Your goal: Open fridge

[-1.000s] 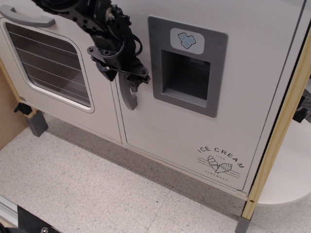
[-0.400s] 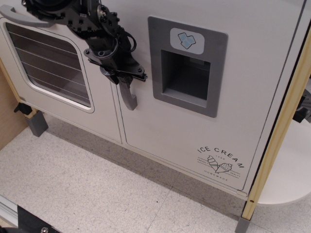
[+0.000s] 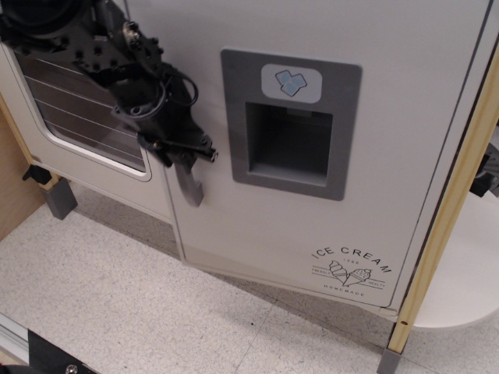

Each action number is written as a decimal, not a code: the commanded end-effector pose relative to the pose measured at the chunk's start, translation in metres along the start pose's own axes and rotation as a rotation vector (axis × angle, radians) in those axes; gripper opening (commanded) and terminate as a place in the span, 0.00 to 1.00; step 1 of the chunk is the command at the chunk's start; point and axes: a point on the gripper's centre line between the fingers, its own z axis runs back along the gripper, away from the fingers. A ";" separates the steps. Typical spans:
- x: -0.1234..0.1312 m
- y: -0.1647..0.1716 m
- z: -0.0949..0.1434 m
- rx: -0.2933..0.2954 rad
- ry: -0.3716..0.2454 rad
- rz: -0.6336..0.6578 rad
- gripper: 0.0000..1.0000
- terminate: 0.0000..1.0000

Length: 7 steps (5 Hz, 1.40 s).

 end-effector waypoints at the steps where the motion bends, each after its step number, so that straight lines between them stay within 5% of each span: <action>1: -0.018 -0.005 0.054 -0.015 -0.037 -0.080 0.00 0.00; 2: -0.039 -0.006 0.075 -0.050 0.043 -0.050 1.00 0.00; 3: -0.053 0.010 0.094 -0.058 0.151 0.017 1.00 0.00; 4: -0.049 0.049 0.106 0.004 0.179 0.150 1.00 0.00; 7: -0.017 0.136 0.143 0.061 0.087 0.590 1.00 0.00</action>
